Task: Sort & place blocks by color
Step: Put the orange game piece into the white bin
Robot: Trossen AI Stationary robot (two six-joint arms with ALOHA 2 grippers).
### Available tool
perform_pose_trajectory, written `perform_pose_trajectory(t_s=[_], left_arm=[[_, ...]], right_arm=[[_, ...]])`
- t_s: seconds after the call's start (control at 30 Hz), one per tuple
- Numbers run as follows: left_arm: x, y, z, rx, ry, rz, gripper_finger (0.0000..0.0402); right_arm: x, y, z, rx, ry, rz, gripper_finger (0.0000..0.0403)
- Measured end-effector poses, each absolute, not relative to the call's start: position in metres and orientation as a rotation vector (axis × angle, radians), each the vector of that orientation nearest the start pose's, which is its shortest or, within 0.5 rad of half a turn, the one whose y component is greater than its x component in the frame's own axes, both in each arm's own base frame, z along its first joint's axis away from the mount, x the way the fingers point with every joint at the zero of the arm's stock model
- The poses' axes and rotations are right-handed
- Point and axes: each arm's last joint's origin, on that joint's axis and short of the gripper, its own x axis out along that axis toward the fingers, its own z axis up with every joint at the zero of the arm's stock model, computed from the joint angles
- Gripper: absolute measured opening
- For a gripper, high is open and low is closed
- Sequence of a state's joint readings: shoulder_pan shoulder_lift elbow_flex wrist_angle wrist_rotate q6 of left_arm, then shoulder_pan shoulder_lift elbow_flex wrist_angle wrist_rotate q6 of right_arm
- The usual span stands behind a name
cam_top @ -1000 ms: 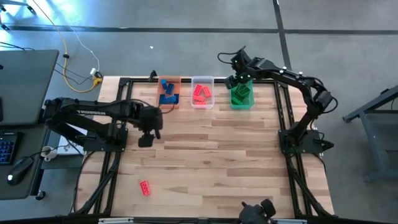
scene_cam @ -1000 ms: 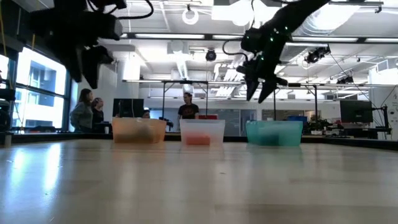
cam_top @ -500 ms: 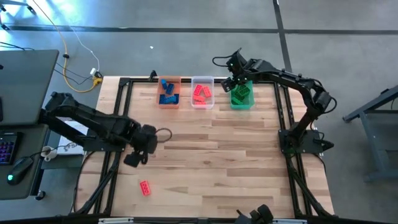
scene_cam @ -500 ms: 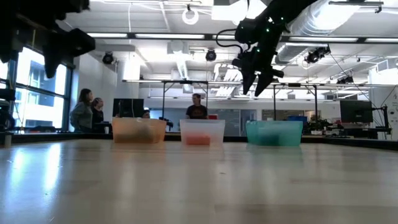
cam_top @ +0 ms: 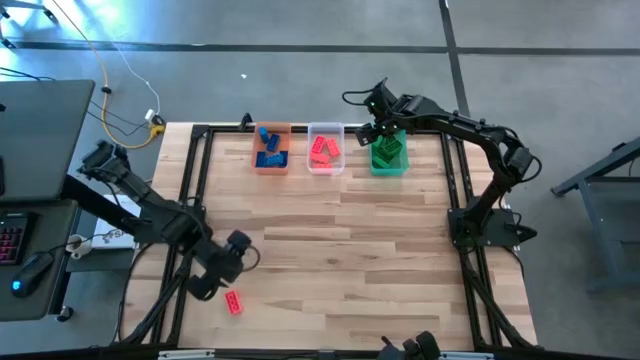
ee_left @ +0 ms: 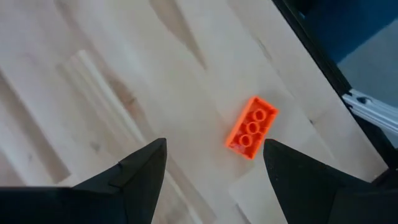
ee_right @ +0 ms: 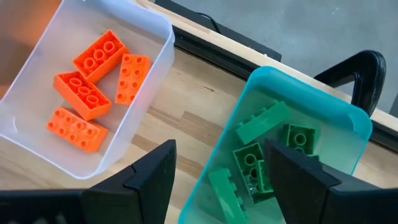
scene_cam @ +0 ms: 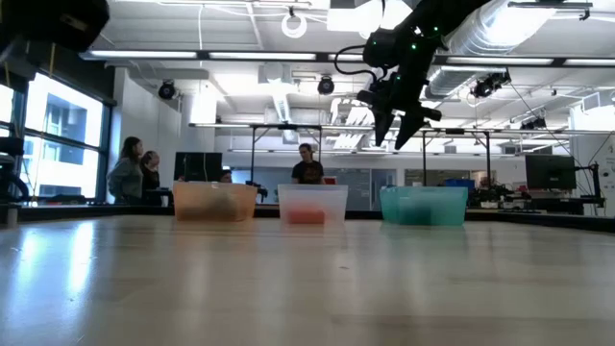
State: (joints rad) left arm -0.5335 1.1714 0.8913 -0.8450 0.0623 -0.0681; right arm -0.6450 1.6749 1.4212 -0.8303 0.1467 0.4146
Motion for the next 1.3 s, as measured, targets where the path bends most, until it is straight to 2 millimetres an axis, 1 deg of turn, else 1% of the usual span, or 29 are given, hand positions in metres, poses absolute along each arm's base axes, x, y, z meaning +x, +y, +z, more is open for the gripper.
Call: perform_pose_trajectory(t_s=[0.1,0.37,0.53,0.67,1.07,1.3], left_arm=[[0.181,-0.121,0.245,0.248,1.12,-0.515,0.0255],[0.187,-0.155,0.216,0.332,1.182,-0.586,0.0255],[0.189,-0.169,0.203,0.362,1.196,-0.615,0.0255],[0.191,-0.176,0.194,0.381,1.213,-0.619,0.0255],[0.198,-0.184,0.158,0.43,1.356,-0.609,0.0255],[0.199,-0.187,0.144,0.44,1.413,-0.604,0.0255]], right_arm=[[0.273,-0.211,0.277,0.641,0.915,-0.94,0.0229],[0.273,-0.21,0.277,0.673,0.905,-0.934,0.0229],[0.274,-0.21,0.277,0.696,0.895,-0.931,0.0229],[0.274,-0.21,0.277,0.703,0.896,-0.92,0.0229],[0.282,-0.199,0.277,0.681,0.908,-0.879,0.0229],[0.282,-0.199,0.277,0.678,0.91,-0.876,0.0229]])
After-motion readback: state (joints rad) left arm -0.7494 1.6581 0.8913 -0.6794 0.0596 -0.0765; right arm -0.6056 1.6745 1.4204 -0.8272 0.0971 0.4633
